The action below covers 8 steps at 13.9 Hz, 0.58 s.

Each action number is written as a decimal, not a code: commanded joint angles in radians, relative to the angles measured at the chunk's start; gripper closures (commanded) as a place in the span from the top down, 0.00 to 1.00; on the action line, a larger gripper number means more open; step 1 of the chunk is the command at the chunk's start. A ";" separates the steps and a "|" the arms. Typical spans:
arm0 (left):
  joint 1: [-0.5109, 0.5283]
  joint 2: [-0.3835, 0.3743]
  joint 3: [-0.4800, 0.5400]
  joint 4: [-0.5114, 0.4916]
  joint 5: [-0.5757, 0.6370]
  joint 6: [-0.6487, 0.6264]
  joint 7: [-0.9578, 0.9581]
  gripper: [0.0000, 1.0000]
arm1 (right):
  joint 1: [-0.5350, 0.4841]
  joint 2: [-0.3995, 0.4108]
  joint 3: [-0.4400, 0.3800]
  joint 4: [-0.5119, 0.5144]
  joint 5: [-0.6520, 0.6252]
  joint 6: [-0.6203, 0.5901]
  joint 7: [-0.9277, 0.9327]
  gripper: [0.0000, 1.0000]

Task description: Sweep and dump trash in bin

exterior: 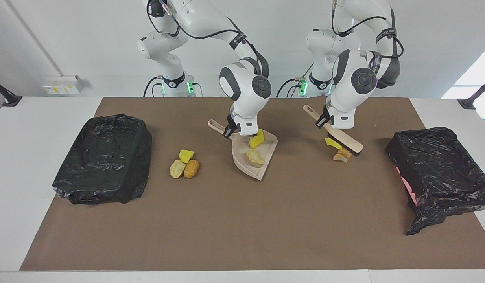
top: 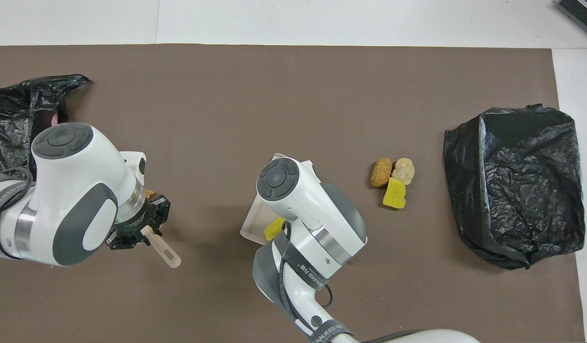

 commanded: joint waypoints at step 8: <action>0.071 -0.091 -0.013 -0.307 0.005 0.272 0.527 0.00 | -0.017 -0.030 0.007 -0.050 0.059 0.009 -0.109 0.00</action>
